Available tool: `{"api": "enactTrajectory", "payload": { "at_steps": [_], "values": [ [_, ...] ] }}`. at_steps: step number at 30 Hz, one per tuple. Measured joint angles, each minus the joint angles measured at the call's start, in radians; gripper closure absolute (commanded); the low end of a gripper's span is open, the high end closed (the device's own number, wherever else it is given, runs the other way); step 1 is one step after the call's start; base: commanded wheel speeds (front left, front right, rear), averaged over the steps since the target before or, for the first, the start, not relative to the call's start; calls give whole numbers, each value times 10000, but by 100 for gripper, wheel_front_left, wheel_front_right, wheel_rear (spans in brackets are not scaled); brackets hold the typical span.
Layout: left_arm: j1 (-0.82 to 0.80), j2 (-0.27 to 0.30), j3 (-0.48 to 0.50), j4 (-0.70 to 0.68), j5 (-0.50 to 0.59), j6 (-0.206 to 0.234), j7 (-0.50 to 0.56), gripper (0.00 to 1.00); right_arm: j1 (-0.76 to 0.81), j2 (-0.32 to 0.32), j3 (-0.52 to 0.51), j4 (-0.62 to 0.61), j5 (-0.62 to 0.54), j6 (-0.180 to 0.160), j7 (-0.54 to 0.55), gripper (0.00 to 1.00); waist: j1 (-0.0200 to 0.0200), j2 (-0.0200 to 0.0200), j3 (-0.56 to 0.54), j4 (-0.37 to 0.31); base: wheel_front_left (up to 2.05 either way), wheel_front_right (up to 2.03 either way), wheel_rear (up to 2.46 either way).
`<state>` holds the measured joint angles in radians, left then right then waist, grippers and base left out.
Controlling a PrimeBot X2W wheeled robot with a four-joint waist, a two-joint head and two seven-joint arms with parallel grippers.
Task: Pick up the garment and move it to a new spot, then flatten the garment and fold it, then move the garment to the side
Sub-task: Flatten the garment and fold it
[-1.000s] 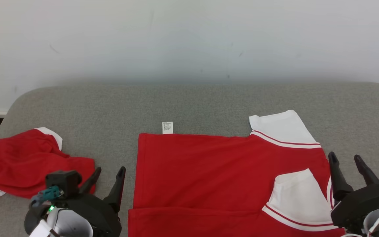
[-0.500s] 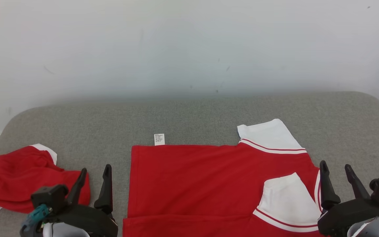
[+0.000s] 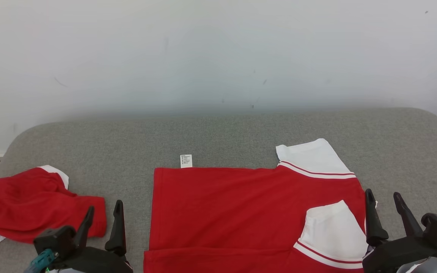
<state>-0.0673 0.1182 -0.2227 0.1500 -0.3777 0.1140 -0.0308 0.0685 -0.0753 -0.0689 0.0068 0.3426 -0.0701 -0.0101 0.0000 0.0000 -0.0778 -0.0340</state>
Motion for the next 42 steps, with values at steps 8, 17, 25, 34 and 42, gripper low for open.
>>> {"api": "enactTrajectory", "payload": {
  "at_steps": [8,17,25,34,42],
  "values": [
    [1,17,-23,211,4,-12,-144,0,3,6,19,270,0,58,-405,0,0,0,32,33,0,0,0],
    [1,23,-111,267,12,-100,-242,0,1,13,50,508,0,105,-702,0,0,0,114,49,0,0,0],
    [-146,0,-401,341,17,-326,-94,0,-120,84,48,512,330,263,-683,0,0,0,367,117,0,0,0],
    [-2176,-79,-903,1200,8,-464,2061,0,-1996,-853,343,706,600,640,1448,0,0,0,1039,181,0,0,0],
    [-4685,-395,-1083,2251,-173,-508,4508,0,-4889,-2171,938,1891,497,1070,4571,0,3,1,2172,301,0,0,0]
  ]
}}
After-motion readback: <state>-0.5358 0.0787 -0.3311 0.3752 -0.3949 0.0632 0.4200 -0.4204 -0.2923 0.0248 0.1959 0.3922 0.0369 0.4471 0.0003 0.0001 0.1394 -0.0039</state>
